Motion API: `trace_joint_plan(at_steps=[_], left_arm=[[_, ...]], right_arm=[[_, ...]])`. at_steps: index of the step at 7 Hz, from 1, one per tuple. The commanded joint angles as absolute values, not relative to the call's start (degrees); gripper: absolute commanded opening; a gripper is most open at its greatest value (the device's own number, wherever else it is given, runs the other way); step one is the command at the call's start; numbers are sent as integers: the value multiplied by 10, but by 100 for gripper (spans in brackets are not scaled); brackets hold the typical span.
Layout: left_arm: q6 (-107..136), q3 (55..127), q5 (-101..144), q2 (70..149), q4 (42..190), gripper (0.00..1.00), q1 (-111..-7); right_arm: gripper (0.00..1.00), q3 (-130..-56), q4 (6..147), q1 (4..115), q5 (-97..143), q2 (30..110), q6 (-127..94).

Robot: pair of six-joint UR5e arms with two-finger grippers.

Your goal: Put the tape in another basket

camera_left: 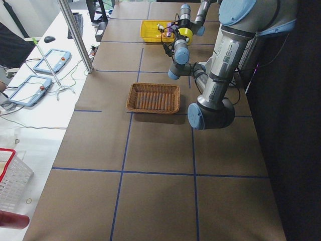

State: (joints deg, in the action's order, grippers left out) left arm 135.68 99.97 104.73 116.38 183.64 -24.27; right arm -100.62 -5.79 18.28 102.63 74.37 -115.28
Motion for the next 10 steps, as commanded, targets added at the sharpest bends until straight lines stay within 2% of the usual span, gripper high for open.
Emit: trace_joint_plan(at_steps=[1, 4, 5, 6, 7, 8, 10], left_arm=[[1355, 999, 1041, 1168, 1836, 100, -236], [1354, 999, 1040, 1168, 1835, 99, -236], [1353, 998, 1040, 1166, 1836, 78, -236], [1353, 999, 1041, 1165, 1836, 39, -236], [1349, 999, 1041, 1161, 1835, 6, -236], [1349, 999, 1041, 1161, 1835, 0, -236], [1351, 1004, 1042, 1163, 1835, 0, -236]], right_arm=[[0, -1000, -58, 177, 1020, 730, -1152], [0, -999, -58, 176, 1020, 725, -1153], [4, -999, -59, 177, 1020, 726, -1152], [29, -998, -60, 177, 1020, 726, -1151], [99, -998, -60, 177, 1019, 726, -1150], [100, -998, -60, 177, 1015, 726, -1151], [100, -998, -60, 177, 1014, 727, -1150]])
